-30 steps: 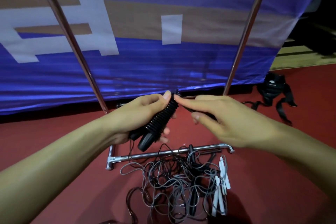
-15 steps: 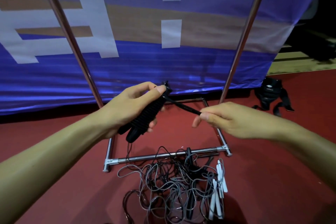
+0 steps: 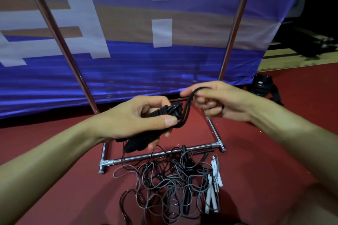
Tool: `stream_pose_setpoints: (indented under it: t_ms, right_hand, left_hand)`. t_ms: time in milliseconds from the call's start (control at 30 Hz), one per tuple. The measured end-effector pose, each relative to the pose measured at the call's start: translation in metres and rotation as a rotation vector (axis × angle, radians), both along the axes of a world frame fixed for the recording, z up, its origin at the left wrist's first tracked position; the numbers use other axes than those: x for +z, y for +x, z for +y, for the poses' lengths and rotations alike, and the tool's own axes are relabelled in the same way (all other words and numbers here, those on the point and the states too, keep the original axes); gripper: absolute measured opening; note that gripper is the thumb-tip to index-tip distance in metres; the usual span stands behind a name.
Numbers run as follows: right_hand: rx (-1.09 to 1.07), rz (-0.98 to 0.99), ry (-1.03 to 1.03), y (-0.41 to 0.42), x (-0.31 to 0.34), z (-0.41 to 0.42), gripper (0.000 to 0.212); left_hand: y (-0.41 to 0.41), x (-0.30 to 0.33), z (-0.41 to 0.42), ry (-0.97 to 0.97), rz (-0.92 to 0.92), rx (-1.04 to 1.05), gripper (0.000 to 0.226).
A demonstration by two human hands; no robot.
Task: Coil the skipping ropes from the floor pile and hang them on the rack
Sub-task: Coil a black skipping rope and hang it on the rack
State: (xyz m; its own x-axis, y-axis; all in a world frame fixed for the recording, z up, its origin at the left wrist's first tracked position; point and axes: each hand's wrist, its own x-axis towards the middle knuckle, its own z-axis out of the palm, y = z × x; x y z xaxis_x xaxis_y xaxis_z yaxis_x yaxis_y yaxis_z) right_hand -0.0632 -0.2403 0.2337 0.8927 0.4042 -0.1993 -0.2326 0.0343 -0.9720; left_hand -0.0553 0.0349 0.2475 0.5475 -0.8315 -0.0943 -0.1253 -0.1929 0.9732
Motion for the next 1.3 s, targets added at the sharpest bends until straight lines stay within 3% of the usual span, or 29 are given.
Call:
stream_pose_setpoints:
  t_ms: [100, 167, 233, 300, 367, 433, 533, 633, 733, 900, 1100, 1300]
  right_hand:
    - [0.065, 0.083, 0.226, 0.005, 0.012, -0.014, 0.032]
    - [0.193, 0.146, 0.236, 0.006, 0.016, -0.028, 0.043]
    - [0.185, 0.182, 0.178, 0.004, 0.015, -0.035, 0.051]
    - [0.112, 0.098, -0.011, 0.002, 0.009, -0.029, 0.038]
    - [0.108, -0.099, -0.339, 0.0, 0.005, -0.015, 0.028]
    - [0.081, -0.271, -0.575, 0.002, 0.005, -0.007, 0.04]
    - [-0.076, -0.332, -0.681, 0.002, 0.013, -0.005, 0.053]
    - [-0.18, -0.344, -0.6, 0.002, 0.016, 0.006, 0.042]
    - [-0.186, -0.359, -0.464, 0.0, 0.022, 0.028, 0.03]
    - [-0.065, -0.277, -0.16, -0.013, 0.033, 0.047, 0.008]
    - [-0.015, -0.032, 0.377, -0.018, 0.03, 0.036, 0.008]
    - [0.169, 0.017, 0.441, -0.022, 0.021, 0.037, 0.02]
  left_hand:
    - [0.001, 0.002, 0.0, -0.054, -0.048, 0.055, 0.032]
    - [0.003, 0.004, 0.003, -0.12, -0.053, 0.128, 0.034]
    - [0.006, 0.007, 0.008, -0.199, -0.032, 0.212, 0.046]
    - [0.008, 0.008, 0.011, -0.23, -0.032, 0.243, 0.057]
    - [0.006, 0.006, 0.01, -0.218, -0.04, 0.202, 0.054]
    - [0.003, 0.006, 0.008, -0.183, -0.012, 0.11, 0.049]
    - [-0.003, 0.009, 0.004, -0.01, -0.013, -0.034, 0.034]
    - [-0.011, 0.007, -0.005, 0.247, -0.053, -0.134, 0.021]
    - [-0.018, -0.001, -0.017, 0.417, -0.105, -0.136, 0.032]
    - [-0.013, -0.004, -0.021, 0.397, -0.159, 0.065, 0.023]
    - [-0.013, 0.011, -0.018, 0.324, -0.152, 0.164, 0.032]
    - [-0.014, 0.009, -0.026, 0.268, -0.181, 0.339, 0.03]
